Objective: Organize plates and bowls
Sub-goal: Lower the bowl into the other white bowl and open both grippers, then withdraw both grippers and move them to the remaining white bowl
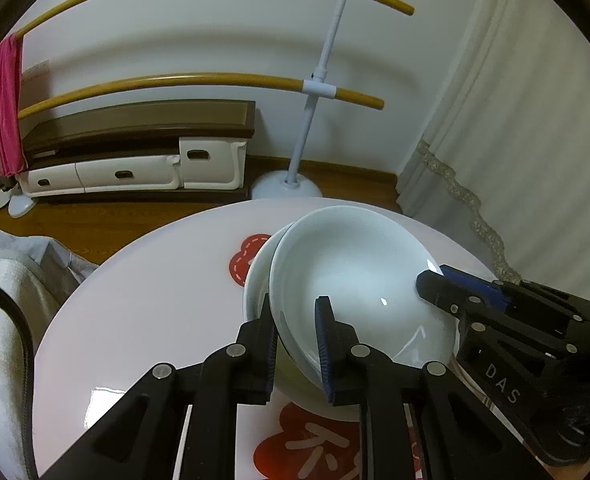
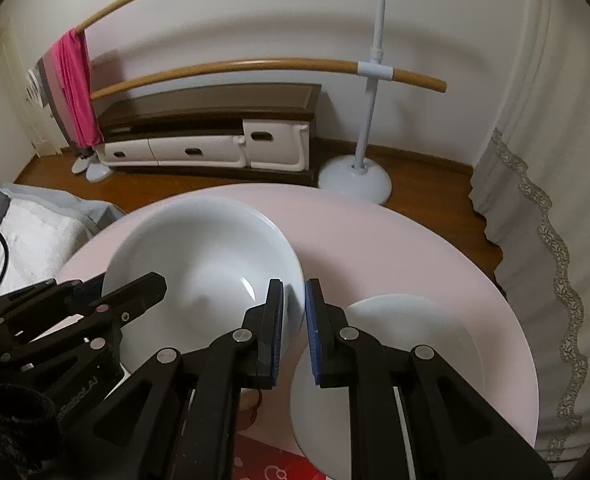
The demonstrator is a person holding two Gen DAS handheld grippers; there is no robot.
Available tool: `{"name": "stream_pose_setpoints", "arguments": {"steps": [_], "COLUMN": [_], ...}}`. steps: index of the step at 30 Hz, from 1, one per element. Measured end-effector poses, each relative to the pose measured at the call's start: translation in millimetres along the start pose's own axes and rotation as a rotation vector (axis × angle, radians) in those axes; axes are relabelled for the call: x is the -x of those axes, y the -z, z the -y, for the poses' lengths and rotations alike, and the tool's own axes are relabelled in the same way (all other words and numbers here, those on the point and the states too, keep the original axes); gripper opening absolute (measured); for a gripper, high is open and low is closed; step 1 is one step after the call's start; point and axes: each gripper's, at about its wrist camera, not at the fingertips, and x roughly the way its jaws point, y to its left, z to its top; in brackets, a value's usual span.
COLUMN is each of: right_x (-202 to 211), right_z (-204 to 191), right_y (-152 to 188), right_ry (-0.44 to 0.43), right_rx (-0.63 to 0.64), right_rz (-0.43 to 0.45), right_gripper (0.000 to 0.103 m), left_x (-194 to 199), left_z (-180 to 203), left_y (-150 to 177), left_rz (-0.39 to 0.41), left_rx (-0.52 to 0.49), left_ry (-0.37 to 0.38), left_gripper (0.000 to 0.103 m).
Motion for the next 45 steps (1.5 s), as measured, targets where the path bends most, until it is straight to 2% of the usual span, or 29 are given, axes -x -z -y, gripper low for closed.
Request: {"name": "stream_pose_setpoints", "arguments": {"steps": [7,14,16,18,20,23,28,32,37,40,42,45], "right_x": [-4.2,1.0,7.1,17.6,27.9,51.0,96.9,150.6,224.0,272.8,303.4,355.0], "right_z": [7.8,21.9,25.3,29.6,31.0,33.5,32.7,28.9,35.2,46.8,56.6,77.1], "right_y": [2.1,9.2,14.7,22.9,30.0,45.6,72.5,98.6,134.9,157.3,168.2,179.5], "right_ry": [-0.041,-0.127,-0.161,-0.195,-0.222,-0.269,-0.347,-0.405,-0.444,-0.454,-0.447,-0.426], "right_rx": [-0.026,-0.095,-0.123,-0.157,-0.177,-0.212,-0.238,-0.223,-0.2,-0.193,-0.191,-0.183], "right_rz": [-0.011,-0.012,0.0,0.022,0.039,0.058,0.102,0.151,0.21,0.252,0.284,0.329], "right_gripper": [0.013,0.015,0.021,0.031,0.034,0.036,0.038,0.038,0.041,0.043,0.047,0.049], "left_x": [2.9,9.2,13.3,18.3,25.1,42.1,89.8,140.4,227.2,283.3,320.4,375.0], "left_z": [-1.7,-2.2,-3.5,-5.2,-7.6,-14.6,-37.7,-44.9,-45.4,-39.0,-34.7,-22.6], "left_y": [3.1,4.7,7.4,11.4,17.4,29.6,61.6,91.9,135.1,156.2,170.3,183.7], "left_rz": [-0.002,0.002,0.01,0.022,0.036,0.065,0.125,0.187,0.281,0.349,0.395,0.449], "left_rx": [-0.001,0.006,0.01,0.011,0.001,-0.003,0.04,0.025,-0.009,-0.037,-0.055,-0.084], "left_ry": [0.005,0.018,0.041,0.07,0.089,0.065,0.065,0.027,-0.015,-0.021,-0.026,-0.054], "left_gripper": [0.014,0.02,0.026,0.038,0.042,0.057,0.057,0.057,0.059,0.065,0.066,0.066]}}
